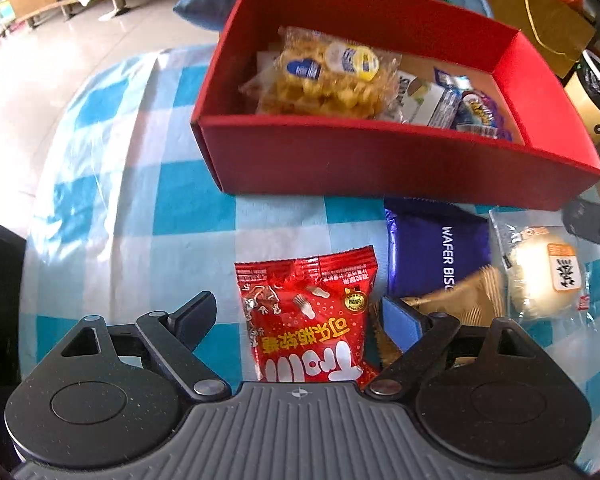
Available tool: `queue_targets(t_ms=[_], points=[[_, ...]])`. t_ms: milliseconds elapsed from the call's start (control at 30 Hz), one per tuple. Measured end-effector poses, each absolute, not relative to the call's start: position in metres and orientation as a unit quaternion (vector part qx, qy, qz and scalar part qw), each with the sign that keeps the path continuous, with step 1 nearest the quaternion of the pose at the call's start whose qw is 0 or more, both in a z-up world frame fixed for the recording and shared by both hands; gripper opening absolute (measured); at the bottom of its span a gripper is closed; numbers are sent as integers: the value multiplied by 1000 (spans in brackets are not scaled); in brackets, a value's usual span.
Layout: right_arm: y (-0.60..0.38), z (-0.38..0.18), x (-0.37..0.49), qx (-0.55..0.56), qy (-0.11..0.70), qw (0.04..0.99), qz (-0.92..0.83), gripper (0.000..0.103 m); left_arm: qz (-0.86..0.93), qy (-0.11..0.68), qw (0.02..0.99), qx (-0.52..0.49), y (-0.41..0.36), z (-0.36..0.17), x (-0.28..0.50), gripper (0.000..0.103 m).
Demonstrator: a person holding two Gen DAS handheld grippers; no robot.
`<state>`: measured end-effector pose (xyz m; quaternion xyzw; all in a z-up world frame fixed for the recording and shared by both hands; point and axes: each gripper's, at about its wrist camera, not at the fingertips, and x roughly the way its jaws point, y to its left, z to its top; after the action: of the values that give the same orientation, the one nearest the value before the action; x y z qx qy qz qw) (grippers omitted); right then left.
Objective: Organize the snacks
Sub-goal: 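Move the left tool to the red snack bag while the right tool approaches the round bun, then grasp the red snack bag with the left tool while the right grasps the wrapped round bun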
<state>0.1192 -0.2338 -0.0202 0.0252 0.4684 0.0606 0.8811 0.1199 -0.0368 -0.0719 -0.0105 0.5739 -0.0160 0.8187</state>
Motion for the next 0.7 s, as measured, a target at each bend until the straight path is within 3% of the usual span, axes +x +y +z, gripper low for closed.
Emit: queue_targets(t_ms=[33,200,433,600,700], points=[[-238,-22,119,29,472,879,58,67,-12,576,817,-13,-37,-73,120,83],[-254,-27,120,50,483,873,43,67,-17,580,814,-24,-34,-71,117,72],[-244,-42,124,53,505,859,60,67,-28,579,814,-23,-32,-66,114,68],[-230,-59,134,40,526,847,69,79,-39,579,815,-10,-33,-66,110,71],[-222,-68,137,23,529,846,64,89,-38,580,814,-5,-31,-69,110,86]])
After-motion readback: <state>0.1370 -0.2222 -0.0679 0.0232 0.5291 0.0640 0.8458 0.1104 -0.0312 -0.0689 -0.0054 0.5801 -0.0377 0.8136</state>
